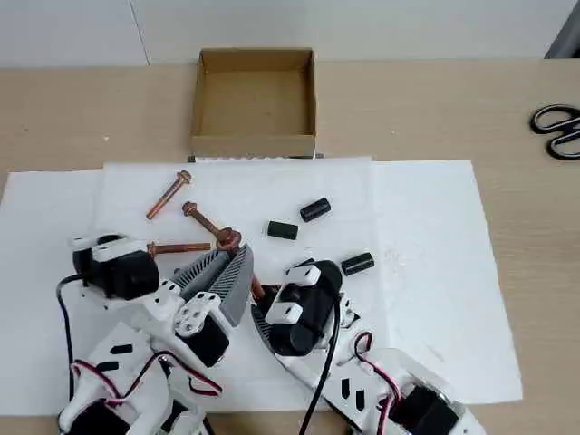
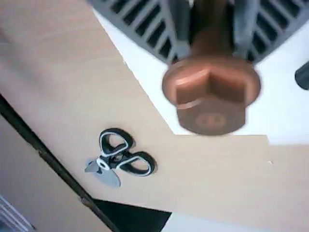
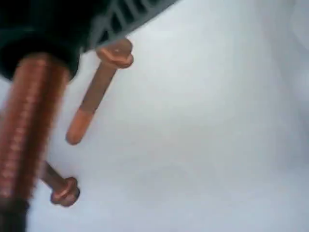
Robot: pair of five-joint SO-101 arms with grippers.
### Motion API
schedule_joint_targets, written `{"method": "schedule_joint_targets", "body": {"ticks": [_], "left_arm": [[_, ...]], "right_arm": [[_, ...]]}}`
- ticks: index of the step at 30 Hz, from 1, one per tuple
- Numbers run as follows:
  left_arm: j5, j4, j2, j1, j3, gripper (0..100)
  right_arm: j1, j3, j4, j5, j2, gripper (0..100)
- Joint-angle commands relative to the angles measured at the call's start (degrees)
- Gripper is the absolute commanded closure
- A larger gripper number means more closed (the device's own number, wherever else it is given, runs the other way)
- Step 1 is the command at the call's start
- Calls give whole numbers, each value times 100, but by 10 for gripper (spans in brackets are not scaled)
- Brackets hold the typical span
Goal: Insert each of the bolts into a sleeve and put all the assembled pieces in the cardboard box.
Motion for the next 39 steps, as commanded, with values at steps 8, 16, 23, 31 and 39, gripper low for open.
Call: {"method": "schedule_joint_targets", "body": {"ticks": [8,16,23,31,39], "left_arm": [[26,264,26,35,4,994],[-9,897,26,527,-242,994],[-571,1785,26,949,-338,994],[-756,1960,26,993,-295,991],[-774,2084,26,721,-295,785]], "right_arm": [[-31,-53,-497,149,-57,995],[4,-79,-497,308,-57,995],[4,-79,-523,308,-57,995],[4,-79,-813,510,-57,995],[4,-35,-778,510,-57,995]]}}
